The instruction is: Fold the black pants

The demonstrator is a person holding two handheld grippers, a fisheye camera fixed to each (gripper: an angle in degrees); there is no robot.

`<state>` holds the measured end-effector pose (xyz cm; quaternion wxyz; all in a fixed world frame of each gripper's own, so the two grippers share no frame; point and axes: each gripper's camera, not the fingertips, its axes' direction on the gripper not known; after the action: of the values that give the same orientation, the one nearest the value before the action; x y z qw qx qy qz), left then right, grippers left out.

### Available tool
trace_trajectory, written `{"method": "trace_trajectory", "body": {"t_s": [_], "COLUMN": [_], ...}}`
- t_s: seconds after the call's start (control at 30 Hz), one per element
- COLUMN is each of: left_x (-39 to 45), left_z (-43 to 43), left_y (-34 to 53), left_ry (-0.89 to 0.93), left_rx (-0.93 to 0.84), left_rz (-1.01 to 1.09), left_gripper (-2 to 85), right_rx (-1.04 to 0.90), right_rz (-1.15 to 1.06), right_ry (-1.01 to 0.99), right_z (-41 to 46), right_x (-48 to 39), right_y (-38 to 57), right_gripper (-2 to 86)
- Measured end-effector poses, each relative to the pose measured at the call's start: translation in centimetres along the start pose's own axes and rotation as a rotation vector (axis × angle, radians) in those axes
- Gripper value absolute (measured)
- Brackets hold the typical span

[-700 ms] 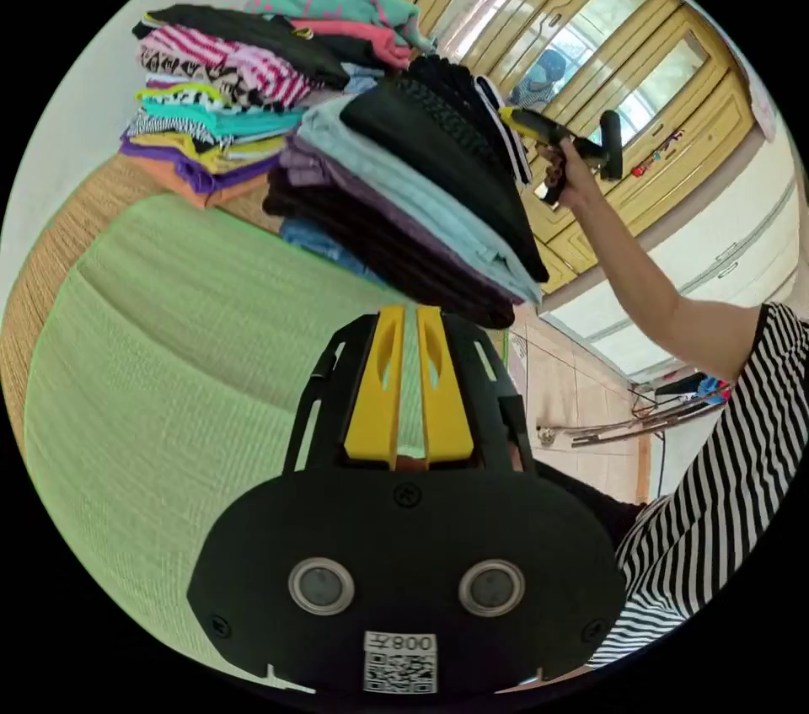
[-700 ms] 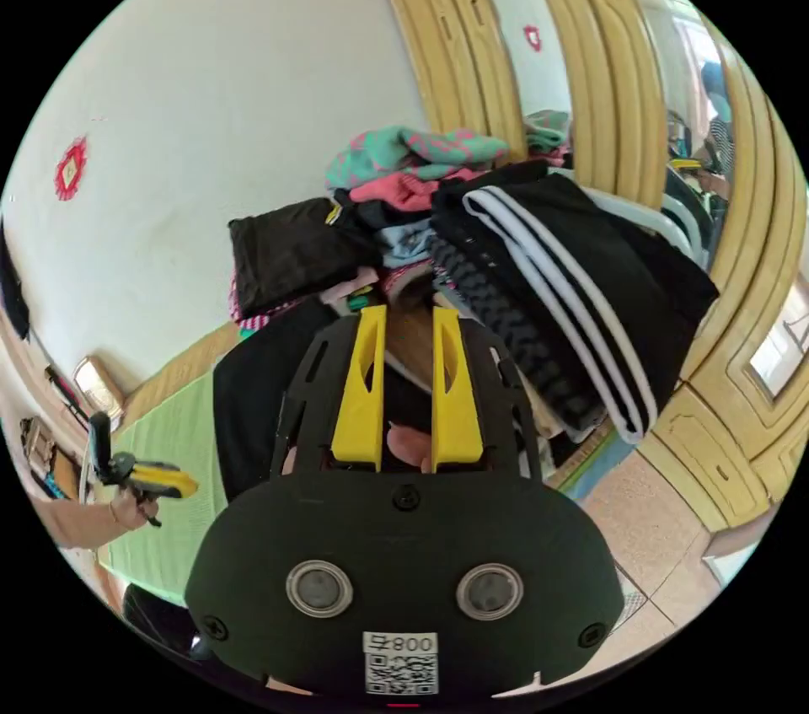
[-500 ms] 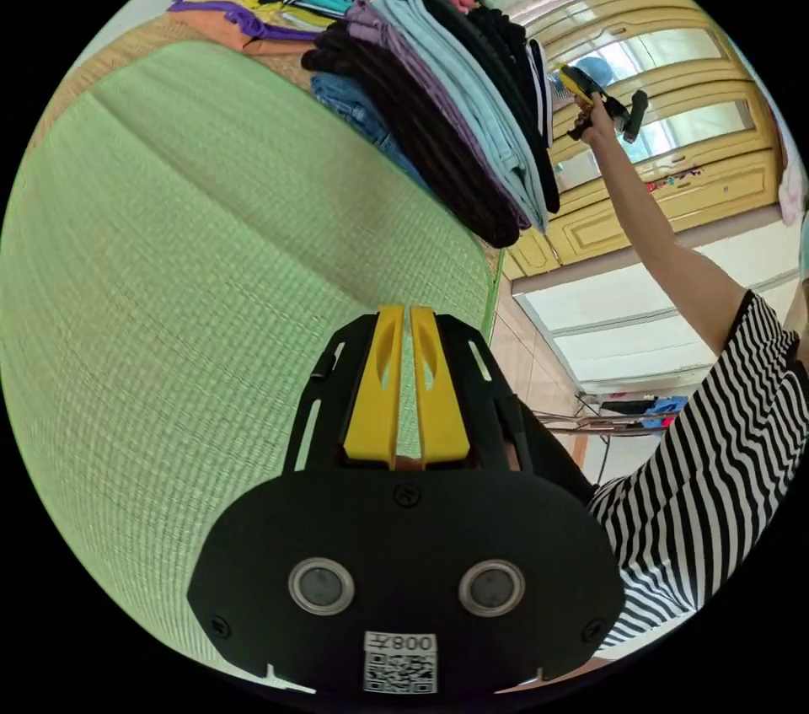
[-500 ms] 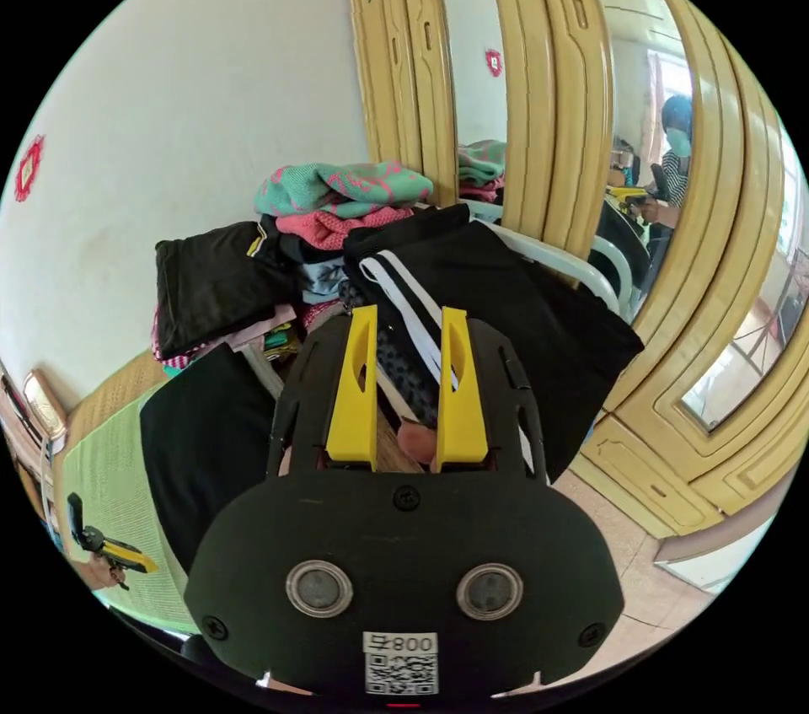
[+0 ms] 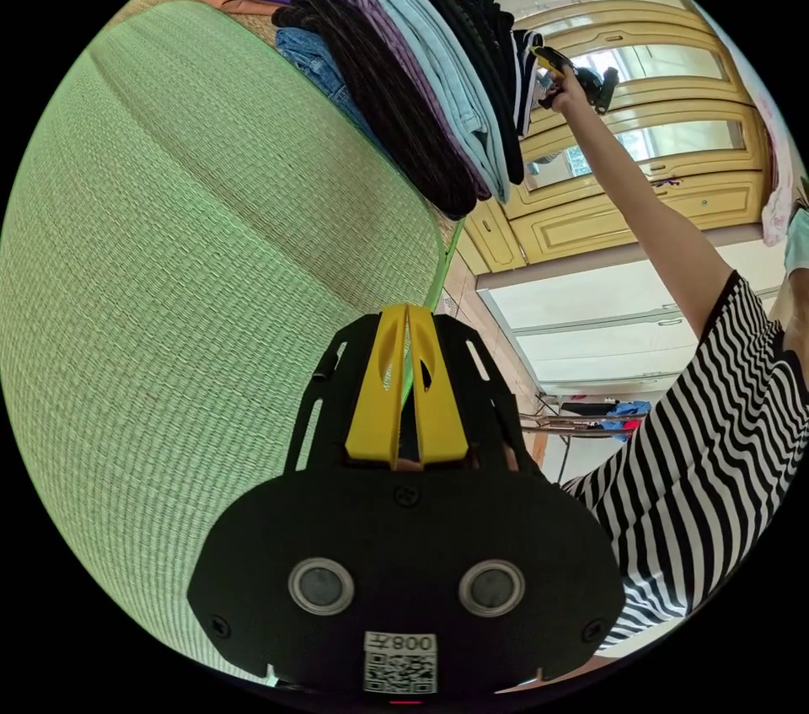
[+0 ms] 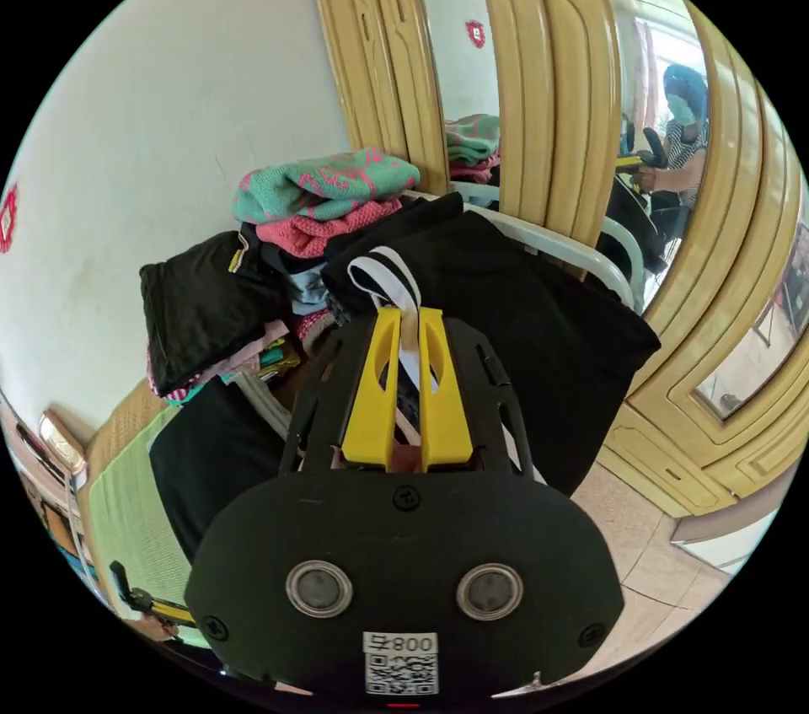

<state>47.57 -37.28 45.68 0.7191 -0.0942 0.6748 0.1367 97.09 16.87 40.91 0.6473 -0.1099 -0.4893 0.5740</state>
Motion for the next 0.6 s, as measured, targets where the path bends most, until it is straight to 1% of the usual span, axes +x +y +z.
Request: {"method": "trace_trajectory", "body": {"t_s": [0.07, 0.17, 0.3, 0.4, 0.47, 0.6], "left_x": [1.3, 3.2, 6.0, 8.9, 11.5, 15.5], "left_z": [-2.0, -4.7, -8.9, -12.8, -16.1, -21.2], "left_y": [1.8, 4.2, 7.3, 10.0, 12.5, 16.9], "left_ry": [0.007, 0.033, 0.049, 0.047, 0.033, 0.044], "left_rx": [0.004, 0.018, 0.079, 0.136, 0.194, 0.296], "left_rz": [-0.010, -0.033, -0.038, -0.024, -0.013, 0.007], "left_gripper": [0.0, 0.0, 0.0, 0.1, 0.1, 0.2], "right_rx": [0.058, 0.129, 0.193, 0.250, 0.295, 0.331], "right_rz": [0.071, 0.123, 0.075, -0.007, -0.093, -0.229], "right_ry": [-0.112, -0.265, -0.402, -0.518, -0.610, -0.713], "right_z": [-2.8, -6.5, -11.5, -16.2, -20.2, -25.6], "right_x": [2.0, 3.5, 2.0, -1.5, -5.3, -12.1], "right_y": [1.3, 2.8, 3.3, 3.4, 3.7, 5.0], "right_gripper": [3.5, 3.1, 2.7, 2.6, 2.5, 2.3]}}
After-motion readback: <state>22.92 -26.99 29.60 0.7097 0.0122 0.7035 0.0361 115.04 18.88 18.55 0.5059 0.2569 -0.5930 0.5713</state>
